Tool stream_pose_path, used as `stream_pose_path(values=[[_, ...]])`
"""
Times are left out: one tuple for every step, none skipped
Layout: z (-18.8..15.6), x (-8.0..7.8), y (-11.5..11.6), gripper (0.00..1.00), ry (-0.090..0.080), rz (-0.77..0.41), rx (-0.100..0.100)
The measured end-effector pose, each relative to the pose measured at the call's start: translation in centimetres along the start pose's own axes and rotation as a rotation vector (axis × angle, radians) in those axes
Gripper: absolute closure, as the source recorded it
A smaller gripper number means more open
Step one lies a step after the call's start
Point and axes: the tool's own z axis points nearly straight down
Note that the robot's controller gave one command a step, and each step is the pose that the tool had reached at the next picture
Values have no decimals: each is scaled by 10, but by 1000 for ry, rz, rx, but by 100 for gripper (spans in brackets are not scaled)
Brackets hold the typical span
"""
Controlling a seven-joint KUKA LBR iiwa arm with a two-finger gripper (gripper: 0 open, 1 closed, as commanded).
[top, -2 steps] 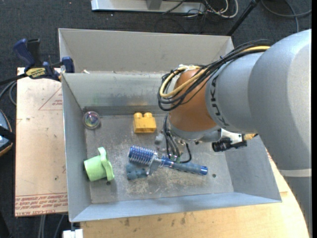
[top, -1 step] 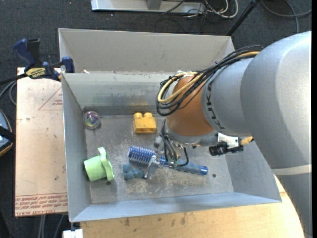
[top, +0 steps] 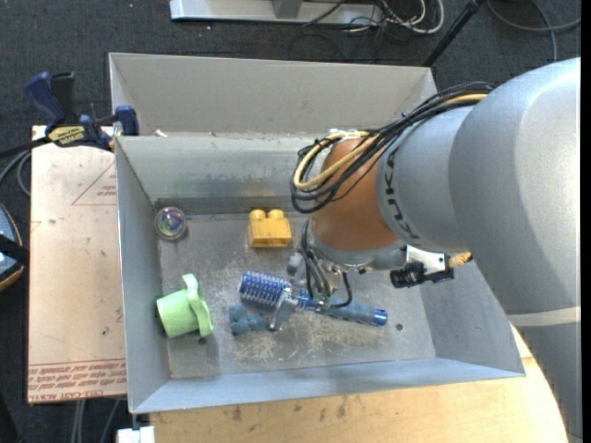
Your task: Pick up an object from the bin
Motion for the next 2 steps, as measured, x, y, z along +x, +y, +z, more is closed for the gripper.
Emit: stream_pose_path(values=[[-3, -3, 1, 100, -9, 1, -4], [-61, -4, 3, 100, -2, -2, -1]])
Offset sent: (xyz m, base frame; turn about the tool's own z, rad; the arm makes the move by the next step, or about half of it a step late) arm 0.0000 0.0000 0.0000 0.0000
